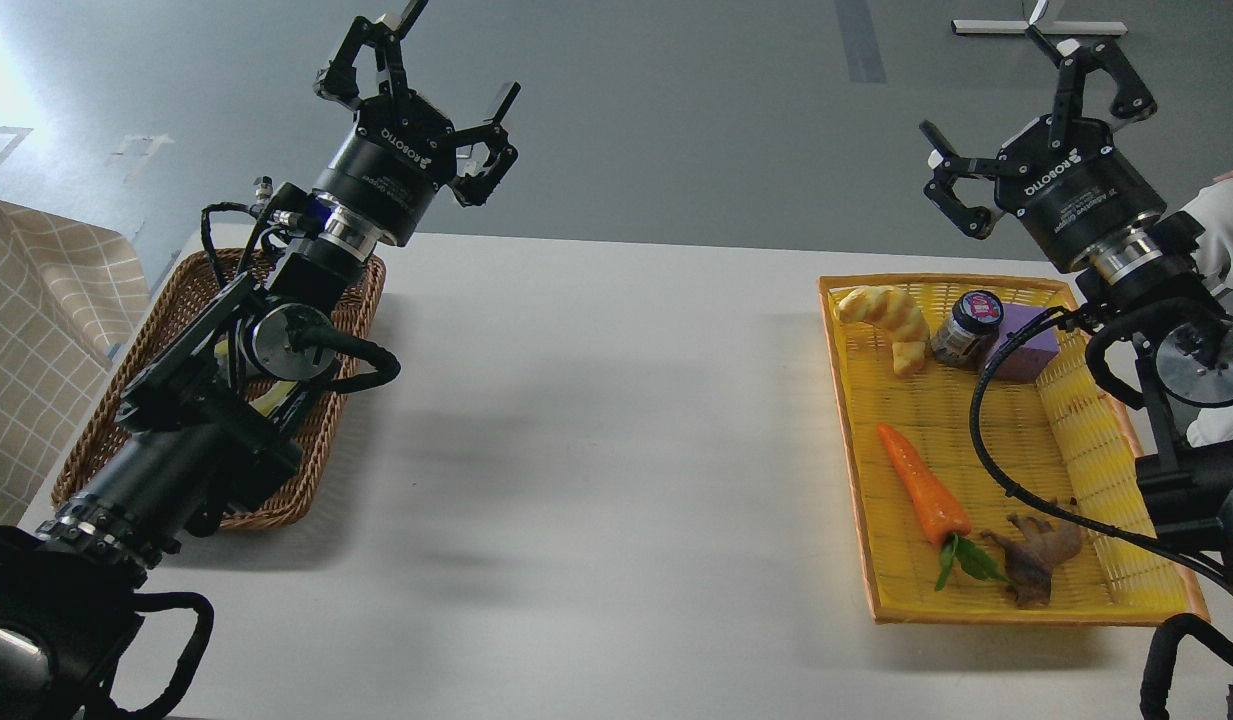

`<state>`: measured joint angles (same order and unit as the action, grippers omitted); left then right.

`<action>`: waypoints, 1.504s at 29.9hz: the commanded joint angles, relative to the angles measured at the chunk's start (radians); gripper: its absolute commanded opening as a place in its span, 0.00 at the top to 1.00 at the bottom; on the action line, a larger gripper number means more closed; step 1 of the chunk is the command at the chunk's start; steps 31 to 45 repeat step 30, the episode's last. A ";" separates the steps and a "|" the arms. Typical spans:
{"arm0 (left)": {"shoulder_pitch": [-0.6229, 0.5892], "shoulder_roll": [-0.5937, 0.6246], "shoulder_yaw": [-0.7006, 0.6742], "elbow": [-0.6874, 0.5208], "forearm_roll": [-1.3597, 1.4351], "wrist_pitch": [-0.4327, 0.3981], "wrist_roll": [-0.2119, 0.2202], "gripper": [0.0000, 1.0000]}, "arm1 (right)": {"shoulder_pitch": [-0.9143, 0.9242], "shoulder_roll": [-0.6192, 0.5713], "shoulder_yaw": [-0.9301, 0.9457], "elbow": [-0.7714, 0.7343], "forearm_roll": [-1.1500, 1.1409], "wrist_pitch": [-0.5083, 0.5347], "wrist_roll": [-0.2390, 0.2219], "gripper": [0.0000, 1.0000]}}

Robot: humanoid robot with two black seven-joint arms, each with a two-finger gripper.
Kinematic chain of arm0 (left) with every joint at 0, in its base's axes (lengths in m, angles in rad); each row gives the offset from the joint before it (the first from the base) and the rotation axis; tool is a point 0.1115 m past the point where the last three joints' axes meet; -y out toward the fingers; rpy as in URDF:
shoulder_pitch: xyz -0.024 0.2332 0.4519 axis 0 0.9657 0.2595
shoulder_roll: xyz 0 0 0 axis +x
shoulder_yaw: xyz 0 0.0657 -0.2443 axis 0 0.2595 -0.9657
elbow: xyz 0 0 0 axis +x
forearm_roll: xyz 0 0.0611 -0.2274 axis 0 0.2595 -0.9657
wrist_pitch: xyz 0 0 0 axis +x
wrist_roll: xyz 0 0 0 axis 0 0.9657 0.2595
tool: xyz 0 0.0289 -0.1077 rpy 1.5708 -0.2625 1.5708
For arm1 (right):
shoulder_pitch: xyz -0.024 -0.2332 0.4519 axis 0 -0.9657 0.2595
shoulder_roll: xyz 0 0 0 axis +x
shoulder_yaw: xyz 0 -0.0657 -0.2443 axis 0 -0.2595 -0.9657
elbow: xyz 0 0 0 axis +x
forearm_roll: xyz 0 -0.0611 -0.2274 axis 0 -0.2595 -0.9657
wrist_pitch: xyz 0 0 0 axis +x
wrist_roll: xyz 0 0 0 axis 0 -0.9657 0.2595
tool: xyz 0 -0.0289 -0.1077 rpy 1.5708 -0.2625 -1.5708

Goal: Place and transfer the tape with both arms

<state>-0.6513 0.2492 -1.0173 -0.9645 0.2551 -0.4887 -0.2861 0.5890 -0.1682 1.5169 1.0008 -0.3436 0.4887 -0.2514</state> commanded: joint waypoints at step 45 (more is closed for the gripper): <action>0.007 0.004 0.049 0.003 0.003 0.000 0.001 0.02 | -0.008 0.026 0.013 0.002 0.002 0.000 0.000 0.00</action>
